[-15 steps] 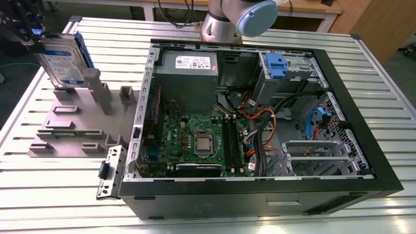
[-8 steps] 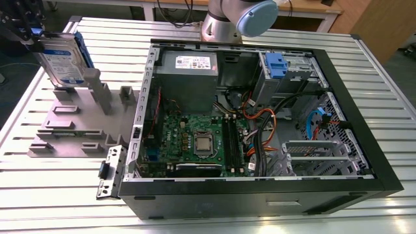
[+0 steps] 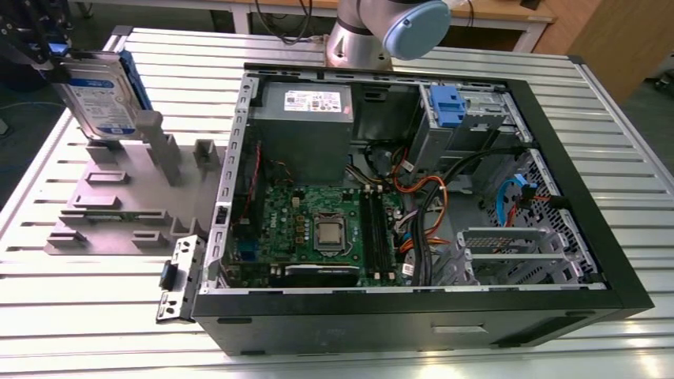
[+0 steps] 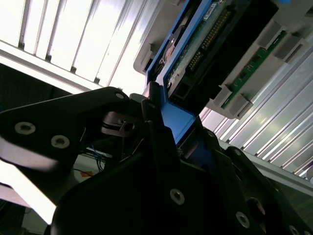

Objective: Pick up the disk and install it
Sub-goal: 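Pick up the disk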

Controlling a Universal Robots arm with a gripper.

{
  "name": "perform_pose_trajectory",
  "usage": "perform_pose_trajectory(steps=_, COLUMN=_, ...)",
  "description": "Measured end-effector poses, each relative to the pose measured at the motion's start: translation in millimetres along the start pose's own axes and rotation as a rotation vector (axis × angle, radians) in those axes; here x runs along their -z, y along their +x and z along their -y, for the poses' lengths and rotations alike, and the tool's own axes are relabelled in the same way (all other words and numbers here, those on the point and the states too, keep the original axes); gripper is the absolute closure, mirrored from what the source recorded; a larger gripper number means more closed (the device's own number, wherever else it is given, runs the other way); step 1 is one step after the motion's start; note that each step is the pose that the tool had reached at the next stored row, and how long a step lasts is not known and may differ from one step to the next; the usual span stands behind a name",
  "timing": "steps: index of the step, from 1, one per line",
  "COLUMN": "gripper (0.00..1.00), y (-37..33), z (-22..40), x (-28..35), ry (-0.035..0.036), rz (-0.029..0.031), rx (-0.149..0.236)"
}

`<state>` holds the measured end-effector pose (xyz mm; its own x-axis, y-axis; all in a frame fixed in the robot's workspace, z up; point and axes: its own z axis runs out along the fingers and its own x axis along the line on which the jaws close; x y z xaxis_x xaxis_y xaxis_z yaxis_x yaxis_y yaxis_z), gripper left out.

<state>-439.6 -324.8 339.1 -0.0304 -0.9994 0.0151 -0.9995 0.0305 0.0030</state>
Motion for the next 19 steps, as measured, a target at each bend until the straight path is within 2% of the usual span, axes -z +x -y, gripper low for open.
perform_pose_trajectory(steps=6, gripper=0.64, y=0.1, z=0.0, x=3.9, ry=0.0001, rz=0.0001, rx=0.000)
perform_pose_trajectory(steps=19, gripper=0.64, y=0.1, z=0.0, x=7.3, ry=0.0001, rz=0.0000, rx=0.000)
